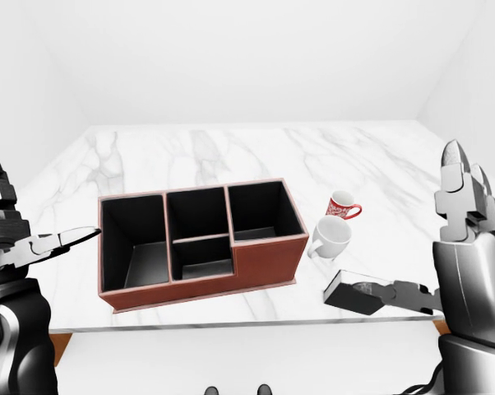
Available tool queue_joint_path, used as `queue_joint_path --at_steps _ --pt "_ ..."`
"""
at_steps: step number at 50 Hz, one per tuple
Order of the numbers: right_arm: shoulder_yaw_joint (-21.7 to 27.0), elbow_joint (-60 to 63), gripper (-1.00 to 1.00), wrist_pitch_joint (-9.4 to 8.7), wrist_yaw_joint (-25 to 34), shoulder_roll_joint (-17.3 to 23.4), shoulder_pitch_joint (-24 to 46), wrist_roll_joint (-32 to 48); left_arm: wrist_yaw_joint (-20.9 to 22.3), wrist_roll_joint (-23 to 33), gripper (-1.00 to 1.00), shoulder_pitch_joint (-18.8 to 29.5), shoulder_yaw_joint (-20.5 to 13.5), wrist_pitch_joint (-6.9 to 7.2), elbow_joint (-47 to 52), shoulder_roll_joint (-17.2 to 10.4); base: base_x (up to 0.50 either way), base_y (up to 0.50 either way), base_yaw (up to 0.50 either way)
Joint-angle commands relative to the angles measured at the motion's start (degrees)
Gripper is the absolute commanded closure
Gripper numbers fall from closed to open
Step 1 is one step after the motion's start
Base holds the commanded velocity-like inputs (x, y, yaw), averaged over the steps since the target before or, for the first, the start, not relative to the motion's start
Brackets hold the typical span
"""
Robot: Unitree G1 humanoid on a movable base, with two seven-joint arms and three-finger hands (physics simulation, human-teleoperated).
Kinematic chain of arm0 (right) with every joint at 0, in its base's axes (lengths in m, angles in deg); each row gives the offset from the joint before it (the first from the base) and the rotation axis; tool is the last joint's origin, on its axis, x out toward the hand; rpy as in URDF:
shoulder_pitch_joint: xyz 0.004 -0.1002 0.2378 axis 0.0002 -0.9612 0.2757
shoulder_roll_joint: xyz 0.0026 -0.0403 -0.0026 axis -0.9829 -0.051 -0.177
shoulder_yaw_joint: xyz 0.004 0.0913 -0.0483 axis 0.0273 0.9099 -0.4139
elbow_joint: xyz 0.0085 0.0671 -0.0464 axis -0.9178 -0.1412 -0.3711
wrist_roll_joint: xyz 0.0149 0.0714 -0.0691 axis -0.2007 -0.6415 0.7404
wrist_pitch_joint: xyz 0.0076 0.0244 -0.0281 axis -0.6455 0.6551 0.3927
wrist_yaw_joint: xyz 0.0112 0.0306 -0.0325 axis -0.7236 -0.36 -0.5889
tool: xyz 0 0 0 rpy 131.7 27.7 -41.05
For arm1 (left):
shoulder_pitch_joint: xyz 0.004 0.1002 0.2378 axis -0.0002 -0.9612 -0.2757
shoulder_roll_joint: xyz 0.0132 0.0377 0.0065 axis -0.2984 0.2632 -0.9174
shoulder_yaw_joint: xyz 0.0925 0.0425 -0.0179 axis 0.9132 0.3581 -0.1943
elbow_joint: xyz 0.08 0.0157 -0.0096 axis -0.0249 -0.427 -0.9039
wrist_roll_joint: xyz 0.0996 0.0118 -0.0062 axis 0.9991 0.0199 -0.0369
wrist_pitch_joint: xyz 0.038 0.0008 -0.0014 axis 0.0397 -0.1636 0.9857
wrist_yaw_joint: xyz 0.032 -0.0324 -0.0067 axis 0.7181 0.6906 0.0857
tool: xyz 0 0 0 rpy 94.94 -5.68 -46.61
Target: Pick up the book and place it in the right compartment of the caddy.
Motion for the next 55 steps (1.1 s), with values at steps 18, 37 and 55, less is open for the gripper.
queue_joint_path --at_steps 18,37,55 --pt "3.42 -3.83 -1.00 0.00 0.00 2.98 -20.76 -3.25 -0.16 -0.55 -1.00 0.00 -0.65 0.00 -0.72 -0.23 0.00 0.00 0.00" --pt "1.22 -14.38 -1.00 1.13 0.00 5.32 -20.89 3.71 -0.04 -0.27 -1.00 0.25 -1.14 0.00 0.01 -0.57 0.00 0.00 0.00" --pt "-4.74 -24.90 -1.00 0.00 0.00 11.41 -16.50 10.80 0.23 0.56 -1.00 -0.05 -0.47 0.00 -0.62 -0.25 0.00 0.00 0.00"
